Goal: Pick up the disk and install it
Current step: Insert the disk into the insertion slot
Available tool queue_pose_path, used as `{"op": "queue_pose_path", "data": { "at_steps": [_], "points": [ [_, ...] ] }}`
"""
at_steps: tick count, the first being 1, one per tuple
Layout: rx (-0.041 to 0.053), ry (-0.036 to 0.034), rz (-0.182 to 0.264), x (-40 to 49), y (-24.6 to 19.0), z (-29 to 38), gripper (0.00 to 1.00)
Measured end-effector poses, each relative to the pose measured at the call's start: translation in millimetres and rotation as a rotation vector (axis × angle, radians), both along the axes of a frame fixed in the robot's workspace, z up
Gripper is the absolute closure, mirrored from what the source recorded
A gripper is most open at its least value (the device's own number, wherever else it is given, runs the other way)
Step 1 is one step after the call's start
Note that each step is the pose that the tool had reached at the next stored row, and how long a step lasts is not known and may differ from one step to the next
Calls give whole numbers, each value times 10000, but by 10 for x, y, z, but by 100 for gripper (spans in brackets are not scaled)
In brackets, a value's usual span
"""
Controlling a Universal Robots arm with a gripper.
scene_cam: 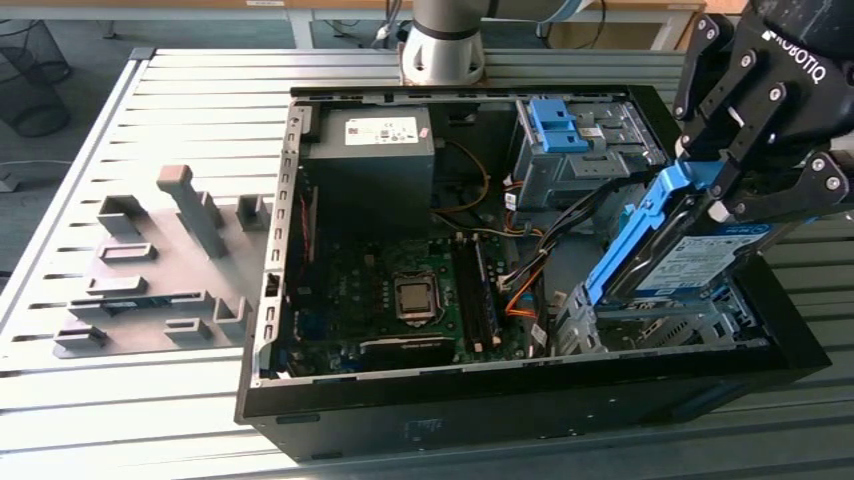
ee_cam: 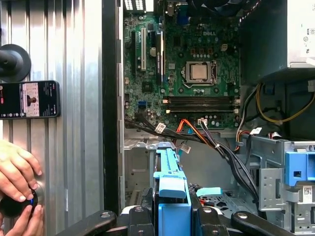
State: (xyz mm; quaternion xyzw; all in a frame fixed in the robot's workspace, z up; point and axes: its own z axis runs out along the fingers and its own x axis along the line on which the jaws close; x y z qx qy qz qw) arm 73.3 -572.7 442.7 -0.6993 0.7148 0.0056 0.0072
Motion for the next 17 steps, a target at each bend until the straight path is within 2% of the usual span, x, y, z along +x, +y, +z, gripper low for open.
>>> {"op": "queue_pose_path", "data": {
  "at_steps": [9,17],
  "points": [
    [4,0,1,2,0,-60,64],
    [4,0,1,2,0,-142,64]
  ]
}}
